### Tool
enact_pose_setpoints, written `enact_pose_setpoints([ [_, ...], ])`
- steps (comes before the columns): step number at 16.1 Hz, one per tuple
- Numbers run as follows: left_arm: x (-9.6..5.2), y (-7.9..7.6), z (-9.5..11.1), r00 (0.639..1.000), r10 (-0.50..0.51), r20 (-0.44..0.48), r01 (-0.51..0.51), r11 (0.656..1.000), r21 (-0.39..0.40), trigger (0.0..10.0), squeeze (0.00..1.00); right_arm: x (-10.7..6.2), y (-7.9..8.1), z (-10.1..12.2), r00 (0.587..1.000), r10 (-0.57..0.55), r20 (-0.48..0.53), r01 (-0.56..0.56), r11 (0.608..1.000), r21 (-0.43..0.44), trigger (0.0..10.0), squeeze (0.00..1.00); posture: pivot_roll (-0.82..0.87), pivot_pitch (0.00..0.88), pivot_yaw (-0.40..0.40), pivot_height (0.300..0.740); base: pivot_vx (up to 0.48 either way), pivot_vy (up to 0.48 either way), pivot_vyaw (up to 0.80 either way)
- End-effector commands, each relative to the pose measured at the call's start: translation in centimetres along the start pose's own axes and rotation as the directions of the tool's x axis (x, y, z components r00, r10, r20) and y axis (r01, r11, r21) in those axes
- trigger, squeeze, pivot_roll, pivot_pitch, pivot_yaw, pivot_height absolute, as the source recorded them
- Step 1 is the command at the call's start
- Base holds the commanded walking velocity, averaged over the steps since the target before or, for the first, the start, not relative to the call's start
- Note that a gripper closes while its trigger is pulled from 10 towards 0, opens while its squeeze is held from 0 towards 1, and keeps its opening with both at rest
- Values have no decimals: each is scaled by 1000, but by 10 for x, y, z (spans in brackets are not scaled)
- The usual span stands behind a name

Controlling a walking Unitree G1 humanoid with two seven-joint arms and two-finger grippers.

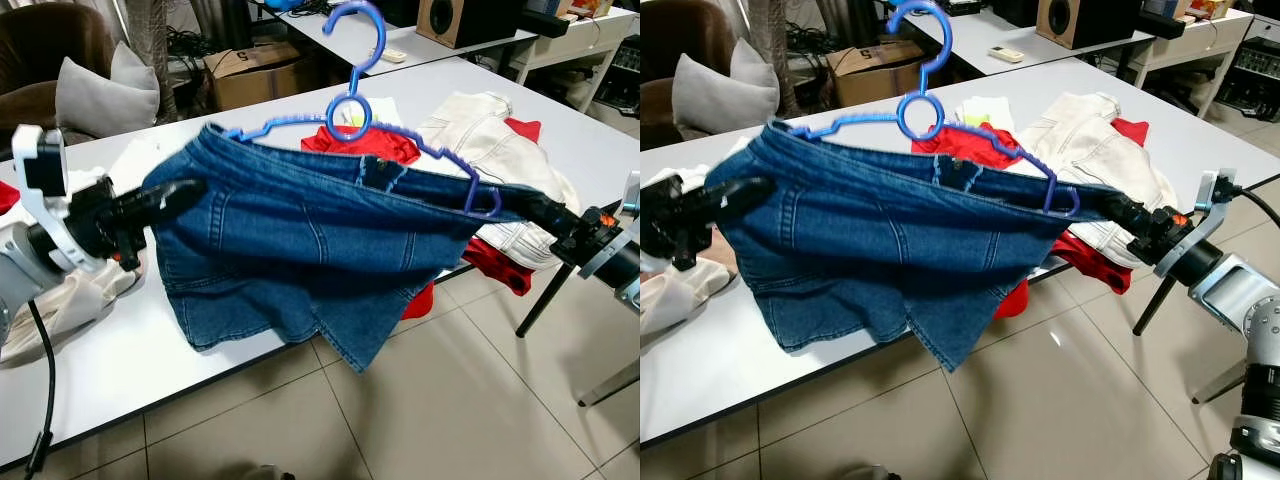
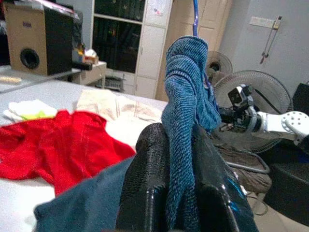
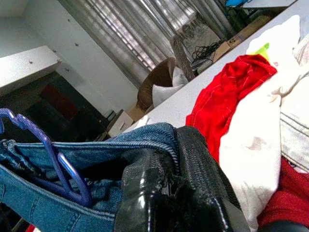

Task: Hang hanger

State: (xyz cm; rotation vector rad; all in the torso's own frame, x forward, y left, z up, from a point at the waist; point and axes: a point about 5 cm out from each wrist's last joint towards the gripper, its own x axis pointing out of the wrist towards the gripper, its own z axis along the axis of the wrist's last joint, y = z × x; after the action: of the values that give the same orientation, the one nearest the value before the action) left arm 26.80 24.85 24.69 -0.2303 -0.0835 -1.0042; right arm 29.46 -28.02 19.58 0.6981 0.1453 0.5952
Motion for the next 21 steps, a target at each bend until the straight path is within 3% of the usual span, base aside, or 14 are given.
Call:
enact_pose_setpoints([
  [1,-25,16,14,982,185,48,-188,981,57,0,0,-23,-13,23,987,-135,88,141,988,-65,0,0,-93,0,68,719,0,0,0],
  [4,-25,20,21,973,231,26,-232,962,146,0,0,-24,-17,23,985,-156,76,161,984,-79,0,0,-88,0,66,719,0,0,0],
  [5,-25,18,18,973,212,-91,-188,958,216,0,0,-25,-20,24,982,-177,72,183,979,-89,0,0,-88,0,66,719,0,0,0],
  [7,-25,19,17,963,224,-148,-176,943,282,0,0,-25,-24,24,977,-206,53,211,970,-120,0,0,-82,0,62,719,0,0,0],
  [10,-20,23,20,963,258,-76,-222,921,321,0,0,-19,-23,22,975,-218,42,222,963,-151,0,0,-81,0,61,719,0,0,0],
  [14,-7,31,30,939,335,71,-331,834,440,0,0,0,-11,26,974,-212,83,226,946,-232,0,0,-78,0,66,719,0,0,0],
  [15,-5,31,35,939,330,94,-333,811,482,0,0,7,-2,34,973,-198,121,223,943,-249,0,0,-77,0,66,719,0,0,0],
  [17,-1,25,35,957,285,55,-272,814,513,0,0,18,18,47,976,-131,171,175,945,-275,0,0,-75,0,66,719,0,0,0],
  [19,1,21,28,966,251,-59,-175,806,565,0,0,29,42,59,979,-43,200,105,946,-308,0,0,-75,0,66,719,0,0,0],
  [20,1,19,18,959,235,-161,-97,801,591,0,0,37,57,62,984,2,177,62,932,-357,0,0,-75,0,66,719,0,0,0],
  [21,2,18,12,952,229,-205,-62,796,602,0,0,44,63,56,992,3,128,51,908,-415,0,0,-75,0,66,719,0,0,0],
])
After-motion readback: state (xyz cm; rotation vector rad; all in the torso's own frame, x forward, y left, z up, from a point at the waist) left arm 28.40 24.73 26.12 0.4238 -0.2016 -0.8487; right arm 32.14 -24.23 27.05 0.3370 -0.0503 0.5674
